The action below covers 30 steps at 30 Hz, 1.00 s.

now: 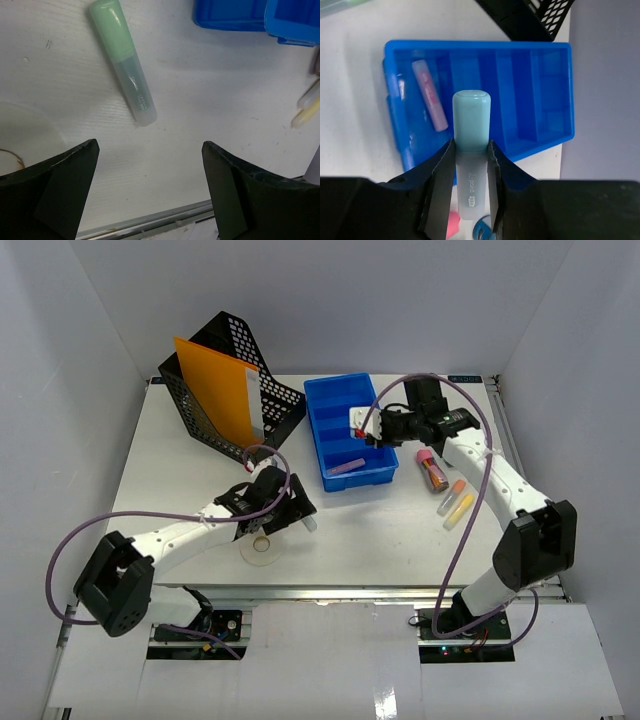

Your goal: Organize the desk

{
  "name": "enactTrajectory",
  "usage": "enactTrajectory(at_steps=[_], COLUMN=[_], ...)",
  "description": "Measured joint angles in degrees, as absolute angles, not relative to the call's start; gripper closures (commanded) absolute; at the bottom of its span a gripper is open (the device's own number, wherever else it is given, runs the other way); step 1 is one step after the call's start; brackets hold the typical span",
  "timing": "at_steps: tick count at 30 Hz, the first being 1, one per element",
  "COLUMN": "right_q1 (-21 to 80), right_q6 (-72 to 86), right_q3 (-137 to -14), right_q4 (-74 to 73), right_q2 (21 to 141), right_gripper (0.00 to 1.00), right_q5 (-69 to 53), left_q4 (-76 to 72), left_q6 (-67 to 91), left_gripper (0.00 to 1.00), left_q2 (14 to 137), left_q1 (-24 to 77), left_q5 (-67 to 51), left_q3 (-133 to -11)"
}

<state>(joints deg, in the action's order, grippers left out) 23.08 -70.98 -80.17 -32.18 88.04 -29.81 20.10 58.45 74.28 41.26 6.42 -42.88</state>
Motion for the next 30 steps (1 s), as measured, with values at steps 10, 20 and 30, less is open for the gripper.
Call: enactTrajectory(at_steps=[10,20,30], right_q1=[24.6,24.7,23.9], right_q6=[-64.4,-65.0,-60.9], right_q3=[-83.7,-80.0,-77.5], right_q4=[-25.9,-24.8,-23.8], right_q2=[103.1,103.8,101.5], right_gripper=[0.75,0.43,0.37], right_q5=[-28.4,-28.4,-30.3], left_q4=[21.3,22.6,25.6], left_q6=[61.5,62.7,63.2], left_gripper=[0.17,0.25,0.24], left_q2=[84.9,91.7,97.3], left_q1=[40.6,40.4,40.4], left_q5=[6.2,6.2,6.0], left_q3=[-48.5,-53.0,-57.8])
